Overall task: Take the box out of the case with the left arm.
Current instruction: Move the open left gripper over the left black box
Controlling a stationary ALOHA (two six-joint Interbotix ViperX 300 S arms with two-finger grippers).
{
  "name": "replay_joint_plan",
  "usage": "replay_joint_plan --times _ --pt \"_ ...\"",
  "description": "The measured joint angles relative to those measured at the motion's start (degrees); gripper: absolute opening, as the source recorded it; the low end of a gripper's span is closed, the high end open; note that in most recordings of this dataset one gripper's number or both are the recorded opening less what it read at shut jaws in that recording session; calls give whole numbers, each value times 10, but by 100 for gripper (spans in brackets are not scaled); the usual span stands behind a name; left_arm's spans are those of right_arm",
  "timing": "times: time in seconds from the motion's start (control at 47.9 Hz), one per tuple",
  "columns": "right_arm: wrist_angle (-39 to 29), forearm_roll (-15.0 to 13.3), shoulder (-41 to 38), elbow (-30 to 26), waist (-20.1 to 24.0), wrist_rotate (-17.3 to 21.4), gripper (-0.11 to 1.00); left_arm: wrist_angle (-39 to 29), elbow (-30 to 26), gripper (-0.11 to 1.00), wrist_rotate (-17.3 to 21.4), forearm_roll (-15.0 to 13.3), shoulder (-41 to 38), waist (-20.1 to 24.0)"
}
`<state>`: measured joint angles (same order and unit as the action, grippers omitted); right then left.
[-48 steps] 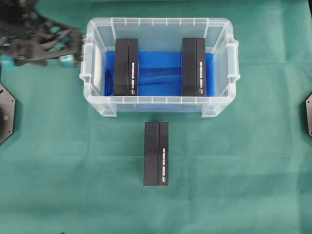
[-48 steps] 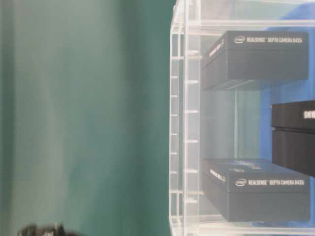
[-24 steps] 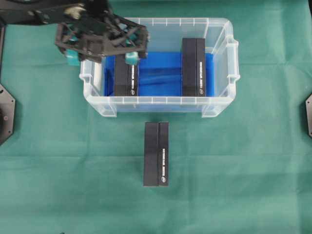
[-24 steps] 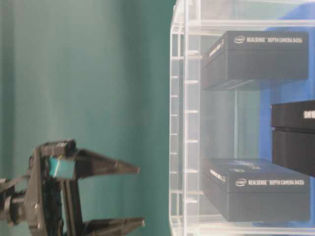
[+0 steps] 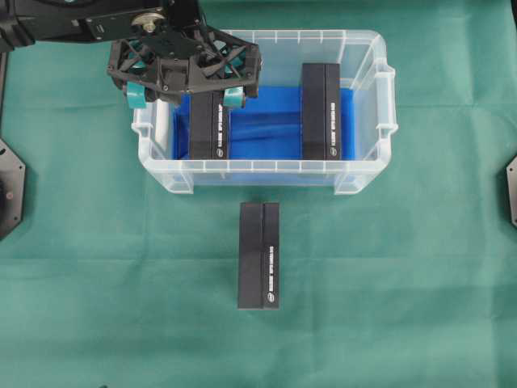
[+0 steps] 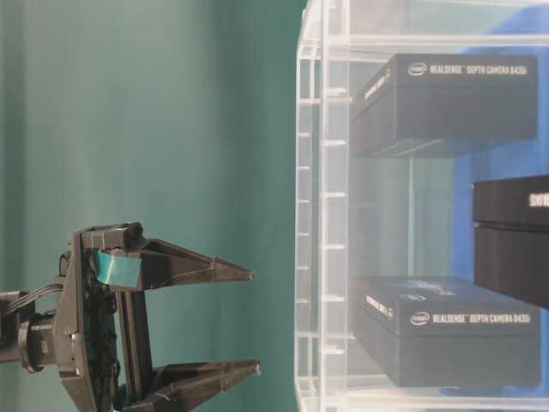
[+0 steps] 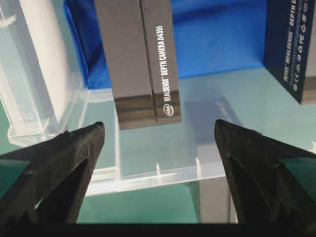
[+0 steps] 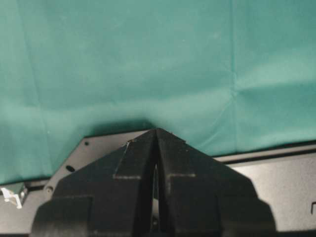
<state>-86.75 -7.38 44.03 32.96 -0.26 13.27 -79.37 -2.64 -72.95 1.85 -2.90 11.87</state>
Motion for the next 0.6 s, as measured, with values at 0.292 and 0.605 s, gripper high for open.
replay_joint_plan --times 0.292,0.605 --pt "1 0 1 0 0 0 0 -1 9 91 0 -1 0 0" --pt "0 0 1 1 0 0 0 6 14 91 0 0 0 0"
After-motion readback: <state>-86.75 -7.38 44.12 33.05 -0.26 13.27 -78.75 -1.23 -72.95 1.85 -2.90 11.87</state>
